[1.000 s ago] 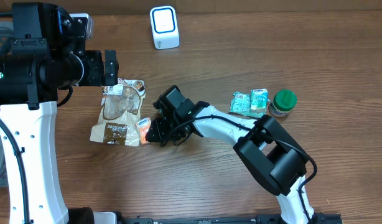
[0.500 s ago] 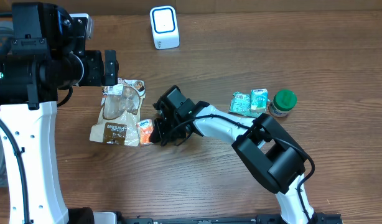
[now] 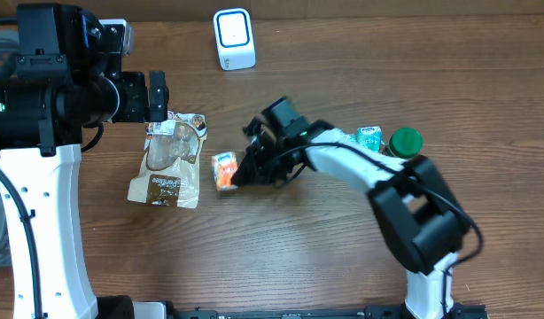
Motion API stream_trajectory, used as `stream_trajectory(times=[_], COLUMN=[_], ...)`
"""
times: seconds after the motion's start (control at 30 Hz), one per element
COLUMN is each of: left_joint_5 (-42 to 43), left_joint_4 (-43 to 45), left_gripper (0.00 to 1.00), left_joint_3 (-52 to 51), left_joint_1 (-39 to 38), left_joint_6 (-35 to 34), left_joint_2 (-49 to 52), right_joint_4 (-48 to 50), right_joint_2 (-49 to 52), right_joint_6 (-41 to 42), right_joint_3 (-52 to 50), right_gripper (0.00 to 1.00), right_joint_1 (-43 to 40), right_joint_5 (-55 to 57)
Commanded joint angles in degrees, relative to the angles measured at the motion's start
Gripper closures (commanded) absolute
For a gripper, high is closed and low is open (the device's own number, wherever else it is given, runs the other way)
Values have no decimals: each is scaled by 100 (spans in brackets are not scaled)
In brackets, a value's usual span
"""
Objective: Scan the item barcode
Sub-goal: 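Lower the right gripper and grasp the orange Kleenex pack, then lift the orange Kleenex pack and carry it right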
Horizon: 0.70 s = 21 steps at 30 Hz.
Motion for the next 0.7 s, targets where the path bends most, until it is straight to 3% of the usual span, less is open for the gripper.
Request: stream_trajectory(times=[0.0, 0.37, 0.67], left_joint_5=[-15, -15, -15], left_joint_4=[7, 7, 7], left_gripper=[0, 0, 0], left_joint_3=[70, 70, 70], left_joint_1=[20, 20, 20], left_joint_6=[-13, -15, -13], left_joint_2=[-22, -22, -22], right_joint_4=[-107, -214, -216], right_joint_2=[-584, -802, -802], right_joint_6=[-597, -1064, -1058], right_joint_3=[-11, -13, -13], right_gripper=[96, 96, 96], right_joint_1=[-326, -1541, -2024], right_joint_5=[-922, -3591, -4212])
